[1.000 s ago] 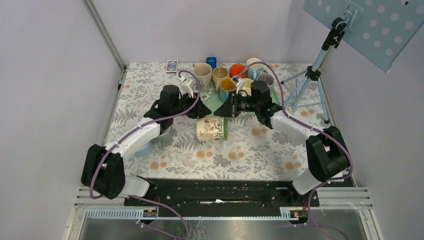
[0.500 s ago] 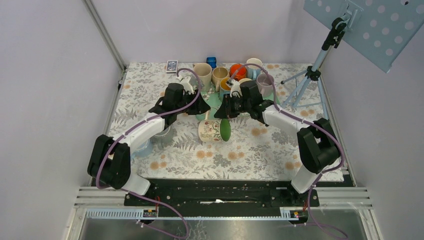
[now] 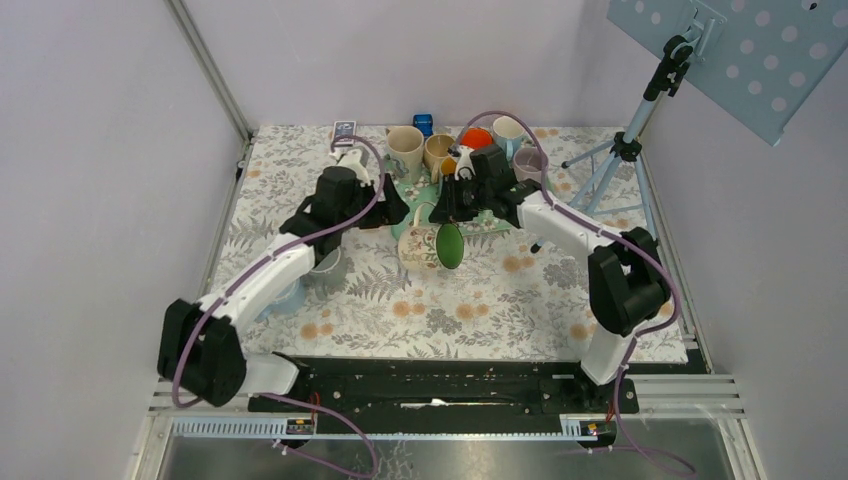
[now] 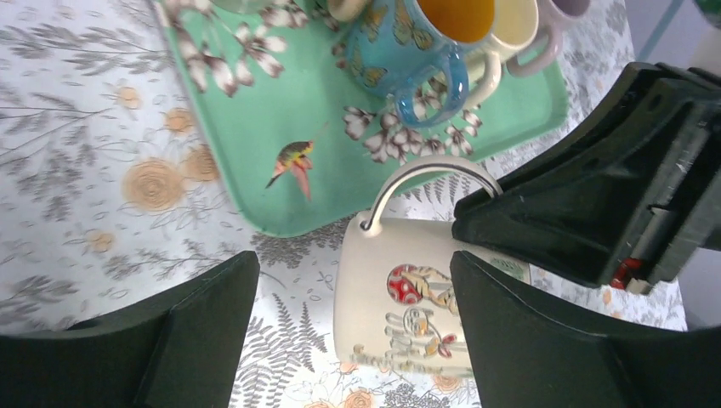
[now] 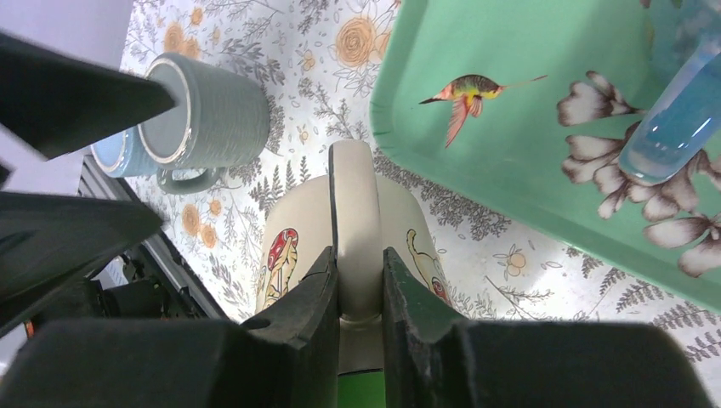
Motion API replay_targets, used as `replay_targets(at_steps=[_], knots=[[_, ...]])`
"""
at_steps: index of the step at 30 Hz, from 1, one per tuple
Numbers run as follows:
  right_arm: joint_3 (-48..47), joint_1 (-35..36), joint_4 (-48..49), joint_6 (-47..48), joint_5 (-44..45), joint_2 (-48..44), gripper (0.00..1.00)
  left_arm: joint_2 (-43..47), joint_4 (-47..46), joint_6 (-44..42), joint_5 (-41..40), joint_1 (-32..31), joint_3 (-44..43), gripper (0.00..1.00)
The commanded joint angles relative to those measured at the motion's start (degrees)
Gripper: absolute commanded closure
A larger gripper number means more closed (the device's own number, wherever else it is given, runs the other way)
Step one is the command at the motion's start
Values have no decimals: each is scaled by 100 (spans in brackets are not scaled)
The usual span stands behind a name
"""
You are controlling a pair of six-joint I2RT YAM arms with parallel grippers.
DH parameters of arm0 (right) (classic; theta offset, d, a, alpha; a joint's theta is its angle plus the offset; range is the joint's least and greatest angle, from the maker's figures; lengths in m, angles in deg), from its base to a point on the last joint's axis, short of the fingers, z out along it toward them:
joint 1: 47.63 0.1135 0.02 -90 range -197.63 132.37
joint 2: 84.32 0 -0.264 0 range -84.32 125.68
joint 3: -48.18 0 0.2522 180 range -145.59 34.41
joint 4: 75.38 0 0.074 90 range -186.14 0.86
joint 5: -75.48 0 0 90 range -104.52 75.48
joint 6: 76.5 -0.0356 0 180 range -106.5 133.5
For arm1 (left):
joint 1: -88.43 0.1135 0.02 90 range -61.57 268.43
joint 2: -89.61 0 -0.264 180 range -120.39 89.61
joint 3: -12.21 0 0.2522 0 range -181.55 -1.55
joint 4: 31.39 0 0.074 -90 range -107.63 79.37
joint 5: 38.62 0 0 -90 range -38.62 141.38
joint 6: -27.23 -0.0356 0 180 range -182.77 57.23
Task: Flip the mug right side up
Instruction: Turn over the cup at the center of the board, then place the cup on the tray.
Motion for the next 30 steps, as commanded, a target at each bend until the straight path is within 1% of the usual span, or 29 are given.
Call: replay_targets(at_steps=[1,3,8,15,21,26,30], knots=[[-982,70,-185,-104,41,157,100,664,530,79,-1170,27,-128,9],[-1297,83,-379,-118,156,338,100,775,725,67,-1300,28,-85,3],[-2215,200,-1061,-70,631,824,100,1002,777,111,-1250,28,214,1],[-3655,336,-2058,71,1400,1614,100,1265,668,195,-935,32,537,1],[-4574,434,-2660,133,1917,2251,100,1457,682,140,-783,27,775,1],[-5175,450,-3076,175,2295,2650,100,1596,564,288,-556,27,1016,1],[-5493,455,-3199,196,2399,2884,100,1633,441,397,-378,27,1149,1]])
